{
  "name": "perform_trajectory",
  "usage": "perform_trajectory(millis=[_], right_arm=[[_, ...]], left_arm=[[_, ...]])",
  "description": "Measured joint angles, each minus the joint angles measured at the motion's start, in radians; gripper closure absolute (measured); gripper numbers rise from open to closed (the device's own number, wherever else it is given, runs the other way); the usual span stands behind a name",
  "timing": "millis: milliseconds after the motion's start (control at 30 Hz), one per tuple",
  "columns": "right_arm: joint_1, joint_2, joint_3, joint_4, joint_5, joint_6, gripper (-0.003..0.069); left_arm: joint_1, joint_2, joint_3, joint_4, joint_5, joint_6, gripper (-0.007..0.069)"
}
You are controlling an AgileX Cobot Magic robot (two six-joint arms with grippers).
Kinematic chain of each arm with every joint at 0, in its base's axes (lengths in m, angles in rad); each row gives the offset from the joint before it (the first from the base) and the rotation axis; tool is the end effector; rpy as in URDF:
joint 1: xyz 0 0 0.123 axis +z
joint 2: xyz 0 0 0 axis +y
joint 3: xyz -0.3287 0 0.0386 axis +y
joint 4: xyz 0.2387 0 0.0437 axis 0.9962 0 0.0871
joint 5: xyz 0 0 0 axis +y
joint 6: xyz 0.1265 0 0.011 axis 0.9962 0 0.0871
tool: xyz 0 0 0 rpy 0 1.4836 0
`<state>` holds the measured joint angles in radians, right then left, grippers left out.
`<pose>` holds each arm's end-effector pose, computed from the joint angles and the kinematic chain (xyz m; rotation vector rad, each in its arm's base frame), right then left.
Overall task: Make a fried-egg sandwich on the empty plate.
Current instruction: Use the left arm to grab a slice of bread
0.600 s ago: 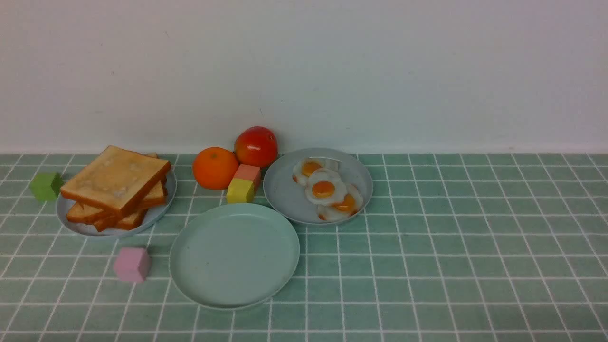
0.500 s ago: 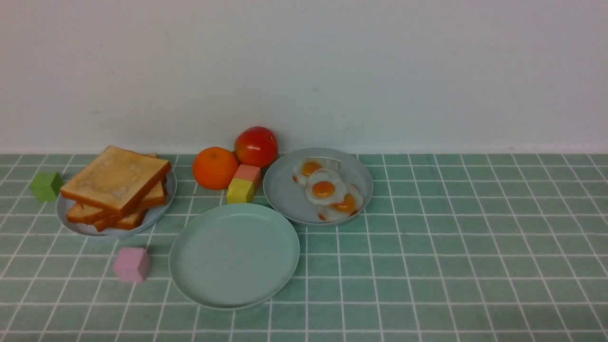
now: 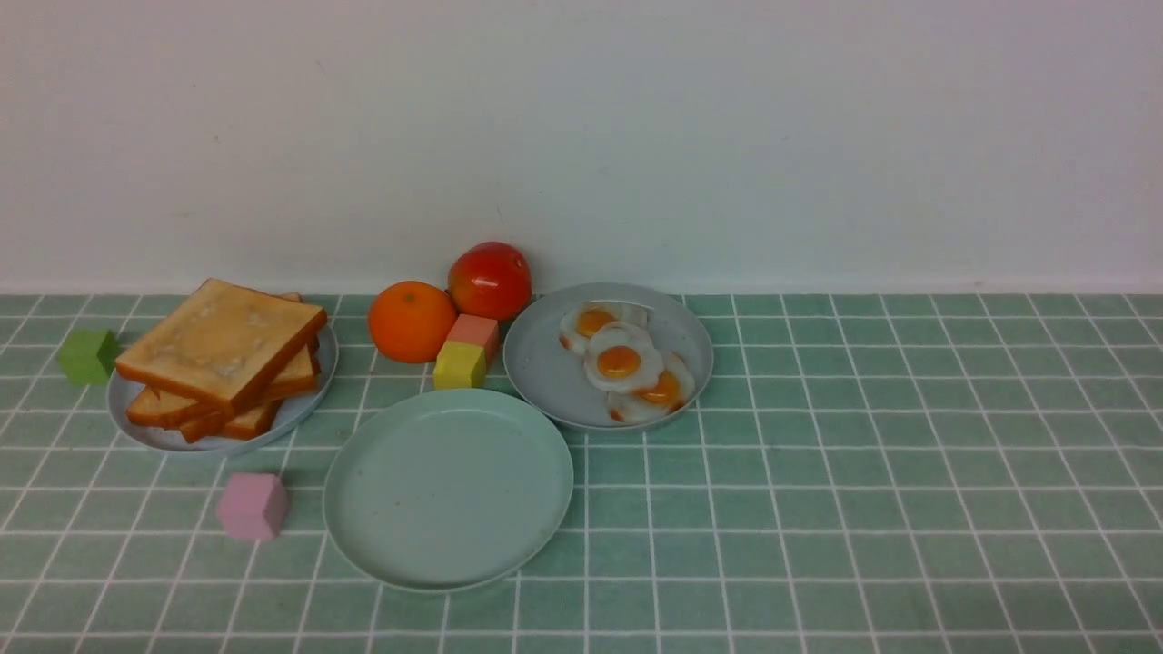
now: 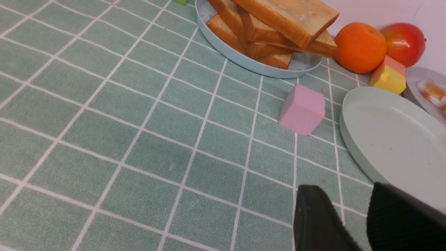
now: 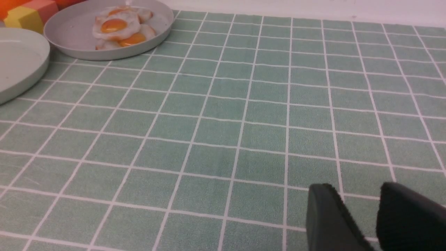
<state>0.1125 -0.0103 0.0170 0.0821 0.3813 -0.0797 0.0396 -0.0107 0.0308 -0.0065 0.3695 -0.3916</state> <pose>0.0305 0.0074 0.1628 -0.1295 1.8671 0.1037 0.0316 0.0010 0.1591 -0.4063 1.8363 -0.2485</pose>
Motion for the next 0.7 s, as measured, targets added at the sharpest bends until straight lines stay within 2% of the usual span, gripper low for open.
perform_trajectory(millis=[133, 233, 267, 333, 433, 600, 700], right_arm=[[0.0, 0.0, 0.0, 0.0, 0.0, 0.0, 0.042], [0.0, 0.0, 0.0, 0.0, 0.0, 0.0, 0.042], [0.0, 0.0, 0.0, 0.0, 0.0, 0.0, 0.042], [0.0, 0.0, 0.0, 0.0, 0.0, 0.0, 0.042], [0.0, 0.0, 0.0, 0.0, 0.0, 0.0, 0.042], [0.0, 0.0, 0.0, 0.0, 0.0, 0.0, 0.042], [0.0, 0.0, 0.0, 0.0, 0.0, 0.0, 0.042]], left_arm=[[0.0, 0.0, 0.0, -0.037, -0.032, -0.032, 0.0386], [0.0, 0.0, 0.0, -0.182, -0.12, -0.123, 0.0386], [0.0, 0.0, 0.0, -0.193, -0.127, -0.13, 0.0386], [0.0, 0.0, 0.0, -0.337, -0.21, -0.197, 0.0386], [0.0, 0.0, -0.002, -0.443, -0.303, -0.218, 0.0386], [0.0, 0.004, -0.093, -0.438, -0.256, -0.141, 0.0442], [0.0, 0.116, -0.244, -0.391, -0.144, 0.019, 0.0557]])
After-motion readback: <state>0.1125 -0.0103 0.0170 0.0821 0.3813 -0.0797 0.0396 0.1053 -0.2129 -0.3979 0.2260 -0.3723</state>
